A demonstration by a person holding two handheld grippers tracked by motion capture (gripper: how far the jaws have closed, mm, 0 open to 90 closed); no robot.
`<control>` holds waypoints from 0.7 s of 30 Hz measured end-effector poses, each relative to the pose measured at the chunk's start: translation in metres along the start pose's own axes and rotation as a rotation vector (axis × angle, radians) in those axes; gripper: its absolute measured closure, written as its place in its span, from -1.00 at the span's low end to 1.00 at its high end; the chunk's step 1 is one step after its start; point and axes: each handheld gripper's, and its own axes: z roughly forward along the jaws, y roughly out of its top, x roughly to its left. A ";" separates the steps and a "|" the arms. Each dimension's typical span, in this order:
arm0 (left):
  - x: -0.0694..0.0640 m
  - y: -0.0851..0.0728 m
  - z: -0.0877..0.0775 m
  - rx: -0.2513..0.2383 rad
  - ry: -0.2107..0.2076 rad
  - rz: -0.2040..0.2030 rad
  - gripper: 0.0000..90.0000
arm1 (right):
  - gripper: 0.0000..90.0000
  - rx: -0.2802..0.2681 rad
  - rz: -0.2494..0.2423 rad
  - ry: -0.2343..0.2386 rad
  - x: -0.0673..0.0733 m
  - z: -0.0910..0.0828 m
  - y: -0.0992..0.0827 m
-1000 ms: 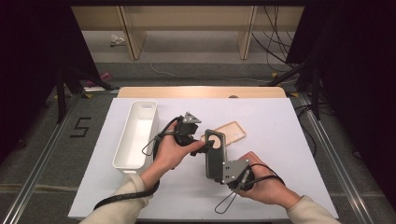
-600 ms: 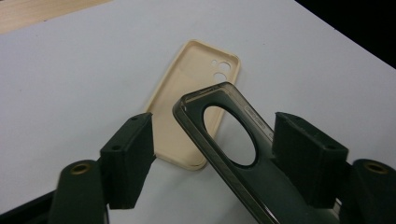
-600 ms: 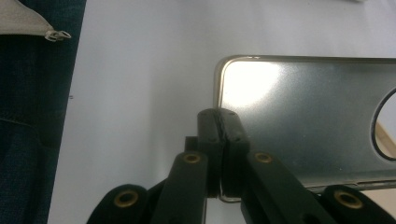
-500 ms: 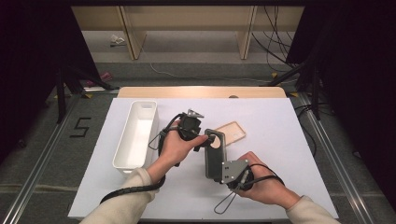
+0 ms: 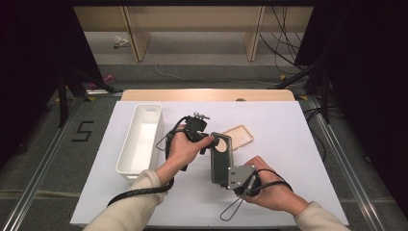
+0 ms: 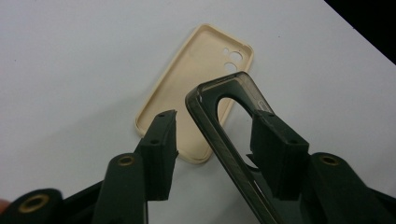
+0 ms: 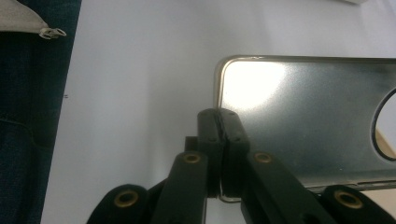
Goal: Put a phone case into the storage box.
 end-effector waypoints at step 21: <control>-0.011 0.004 -0.006 -0.069 -0.094 -0.052 0.66 | 0.99 0.039 -0.015 0.017 -0.001 0.009 -0.003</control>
